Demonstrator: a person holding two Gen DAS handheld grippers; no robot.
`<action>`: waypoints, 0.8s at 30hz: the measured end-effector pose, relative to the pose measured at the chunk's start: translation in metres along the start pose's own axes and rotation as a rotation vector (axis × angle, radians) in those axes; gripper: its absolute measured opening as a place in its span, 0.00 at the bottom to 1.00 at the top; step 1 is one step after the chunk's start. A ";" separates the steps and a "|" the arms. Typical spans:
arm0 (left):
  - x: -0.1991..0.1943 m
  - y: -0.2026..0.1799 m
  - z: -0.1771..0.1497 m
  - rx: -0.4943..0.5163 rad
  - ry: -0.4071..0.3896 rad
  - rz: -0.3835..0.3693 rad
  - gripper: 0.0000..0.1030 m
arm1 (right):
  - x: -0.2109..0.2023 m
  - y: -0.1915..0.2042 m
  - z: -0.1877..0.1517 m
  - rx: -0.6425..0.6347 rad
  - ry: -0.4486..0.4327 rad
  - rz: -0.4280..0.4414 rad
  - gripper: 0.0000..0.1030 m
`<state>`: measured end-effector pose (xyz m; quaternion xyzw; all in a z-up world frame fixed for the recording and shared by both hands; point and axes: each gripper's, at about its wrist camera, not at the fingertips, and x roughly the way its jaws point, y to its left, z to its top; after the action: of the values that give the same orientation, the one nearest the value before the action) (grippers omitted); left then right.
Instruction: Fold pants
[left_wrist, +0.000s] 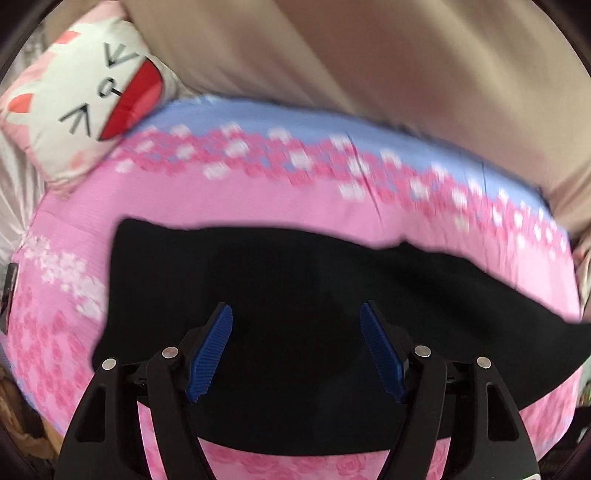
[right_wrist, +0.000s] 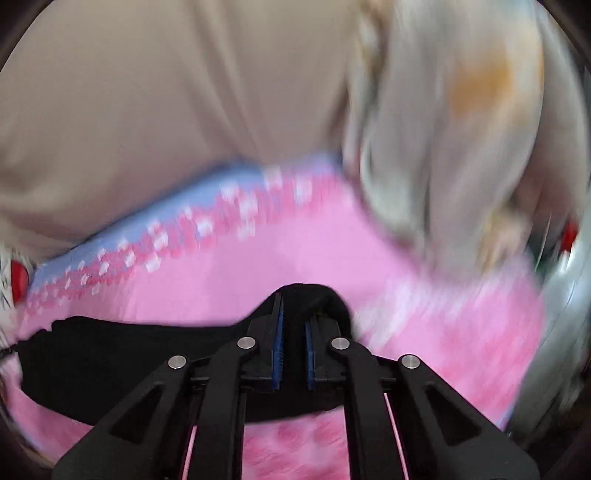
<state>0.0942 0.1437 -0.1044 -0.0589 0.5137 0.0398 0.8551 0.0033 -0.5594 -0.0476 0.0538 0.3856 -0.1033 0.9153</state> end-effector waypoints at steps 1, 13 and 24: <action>0.007 -0.004 -0.006 0.007 0.021 0.008 0.67 | 0.009 -0.002 -0.009 -0.077 0.031 -0.052 0.24; 0.057 -0.004 -0.052 0.001 0.212 0.125 0.67 | 0.054 -0.034 -0.077 0.177 0.308 -0.167 0.56; 0.059 -0.001 -0.047 0.024 0.214 0.111 0.67 | 0.050 0.040 0.023 0.041 0.155 0.111 0.09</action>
<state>0.0806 0.1364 -0.1784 -0.0240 0.6050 0.0742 0.7924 0.0622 -0.5319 -0.0669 0.1018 0.4493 -0.0557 0.8858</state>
